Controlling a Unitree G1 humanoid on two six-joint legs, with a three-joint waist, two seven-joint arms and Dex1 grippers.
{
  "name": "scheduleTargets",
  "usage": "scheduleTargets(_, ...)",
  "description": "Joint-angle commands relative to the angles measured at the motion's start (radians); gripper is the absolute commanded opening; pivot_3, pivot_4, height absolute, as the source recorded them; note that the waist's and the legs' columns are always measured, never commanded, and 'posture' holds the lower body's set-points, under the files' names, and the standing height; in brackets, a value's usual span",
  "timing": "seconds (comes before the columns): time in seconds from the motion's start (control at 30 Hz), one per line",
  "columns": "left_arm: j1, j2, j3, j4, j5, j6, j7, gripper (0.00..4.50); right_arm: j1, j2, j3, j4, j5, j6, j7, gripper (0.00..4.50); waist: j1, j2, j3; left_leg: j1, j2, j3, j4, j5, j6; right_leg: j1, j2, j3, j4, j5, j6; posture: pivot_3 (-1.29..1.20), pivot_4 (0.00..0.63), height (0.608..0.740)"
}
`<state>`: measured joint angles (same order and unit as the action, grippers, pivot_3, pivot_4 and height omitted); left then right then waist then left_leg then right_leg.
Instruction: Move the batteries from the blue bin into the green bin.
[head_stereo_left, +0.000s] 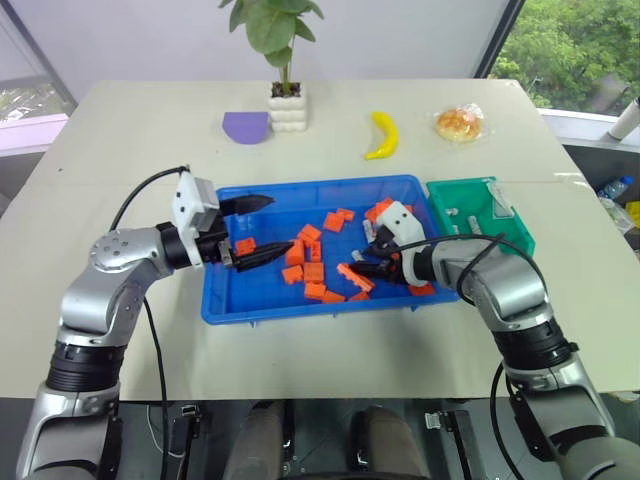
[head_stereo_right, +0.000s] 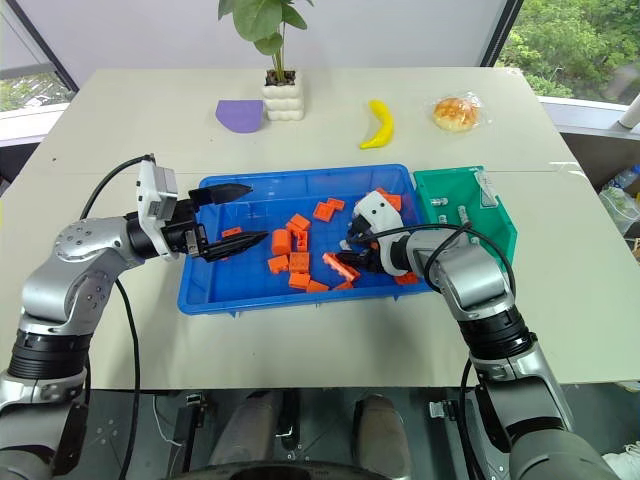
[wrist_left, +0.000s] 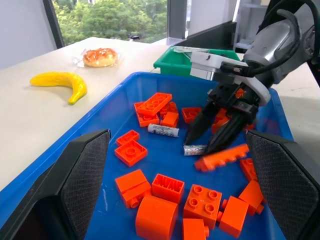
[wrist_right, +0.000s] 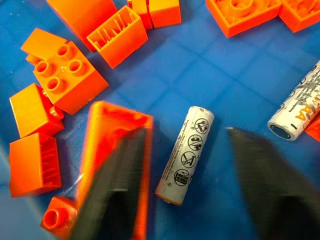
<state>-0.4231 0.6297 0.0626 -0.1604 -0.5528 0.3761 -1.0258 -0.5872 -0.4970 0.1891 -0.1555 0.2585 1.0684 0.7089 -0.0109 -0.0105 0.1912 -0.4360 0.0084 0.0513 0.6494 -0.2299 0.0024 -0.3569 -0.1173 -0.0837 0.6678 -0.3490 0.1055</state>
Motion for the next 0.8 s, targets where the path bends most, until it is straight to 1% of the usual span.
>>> scheduleTargets(0.03,-0.004,0.009,0.019,-0.025,0.003,-0.023,-0.002,4.5,0.001,-0.014,0.01,-0.013,0.006,-0.013,0.002,0.25,0.0,0.0,0.0,0.0,0.0,0.0,0.0,0.0,0.0,0.0,0.0,0.0,0.0,0.0,0.0,0.0,0.15,0.739)
scheduleTargets(0.07,-0.004,0.009,0.019,-0.026,0.003,-0.024,-0.001,4.5,0.004,-0.019,0.013,-0.015,0.005,-0.015,0.003,0.08,0.0,0.0,0.0,0.0,0.0,0.0,0.0,0.0,0.0,0.0,0.0,0.0,0.0,0.0,0.0,0.0,0.15,0.739)
scheduleTargets(0.5,0.002,0.011,0.024,-0.026,0.0,-0.029,0.003,4.5,0.005,-0.078,0.077,-0.074,0.008,-0.028,0.044,0.08,0.0,0.0,0.0,0.0,0.0,0.0,0.0,0.0,0.0,0.0,0.0,0.0,0.0,0.0,0.0,0.0,0.15,0.739)
scheduleTargets(0.8,0.006,0.008,0.024,-0.027,0.001,-0.033,0.005,4.5,0.022,-0.156,0.17,-0.093,-0.043,-0.114,0.084,0.08,0.0,0.0,0.0,0.0,0.0,0.0,0.0,0.0,0.0,0.0,0.0,0.0,0.0,0.0,0.0,0.0,0.15,0.739)
